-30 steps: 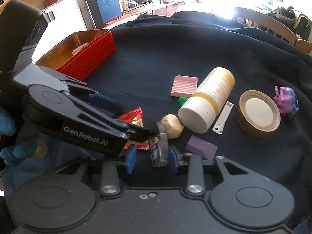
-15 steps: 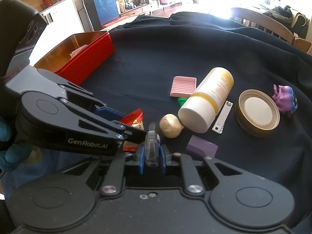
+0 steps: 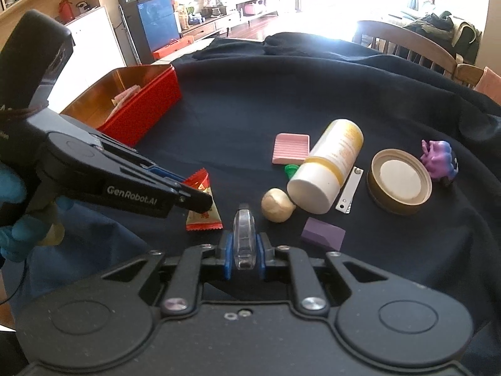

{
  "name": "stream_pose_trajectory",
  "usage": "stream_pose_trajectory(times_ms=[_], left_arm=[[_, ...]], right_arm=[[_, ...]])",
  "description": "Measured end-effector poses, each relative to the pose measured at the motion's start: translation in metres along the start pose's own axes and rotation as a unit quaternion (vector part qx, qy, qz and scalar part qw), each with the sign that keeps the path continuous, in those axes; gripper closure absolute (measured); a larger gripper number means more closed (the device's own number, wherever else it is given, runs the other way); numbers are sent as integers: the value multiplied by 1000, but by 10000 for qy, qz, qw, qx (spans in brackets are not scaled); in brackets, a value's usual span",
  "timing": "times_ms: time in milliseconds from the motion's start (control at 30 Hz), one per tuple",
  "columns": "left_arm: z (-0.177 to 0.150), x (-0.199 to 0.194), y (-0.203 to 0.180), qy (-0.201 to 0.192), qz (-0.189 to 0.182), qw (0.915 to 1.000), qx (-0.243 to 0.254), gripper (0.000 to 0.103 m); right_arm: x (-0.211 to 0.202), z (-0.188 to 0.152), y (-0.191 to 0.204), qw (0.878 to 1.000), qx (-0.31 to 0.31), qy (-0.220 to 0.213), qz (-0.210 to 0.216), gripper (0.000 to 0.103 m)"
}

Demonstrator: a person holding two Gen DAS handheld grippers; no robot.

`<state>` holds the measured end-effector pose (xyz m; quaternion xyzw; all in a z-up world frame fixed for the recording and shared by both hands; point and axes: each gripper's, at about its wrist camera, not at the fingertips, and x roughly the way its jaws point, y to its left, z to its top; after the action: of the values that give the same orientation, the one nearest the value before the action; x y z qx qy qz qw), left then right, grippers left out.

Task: Organize rigid objects
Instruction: 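Grasp the red candy wrapper with the left gripper while the right gripper grasps the clear bottle, then carry the red candy and clear bottle over the tin box with both tools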

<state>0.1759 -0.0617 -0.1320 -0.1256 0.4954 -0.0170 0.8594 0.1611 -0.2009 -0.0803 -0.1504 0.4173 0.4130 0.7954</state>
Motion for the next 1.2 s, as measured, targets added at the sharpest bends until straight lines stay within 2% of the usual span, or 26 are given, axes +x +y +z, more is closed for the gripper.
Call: stream_pose_trajectory(times_ms=[600,1200], left_arm=[[5,-55,47,-212,-133,9993,-262,81],[5,-104,128,-394,-3,9981,-472,81]], right_arm=[[-31,38,37,9989,323,-338,18,88],[-14,84,100,9972,433,-589,153,88]])
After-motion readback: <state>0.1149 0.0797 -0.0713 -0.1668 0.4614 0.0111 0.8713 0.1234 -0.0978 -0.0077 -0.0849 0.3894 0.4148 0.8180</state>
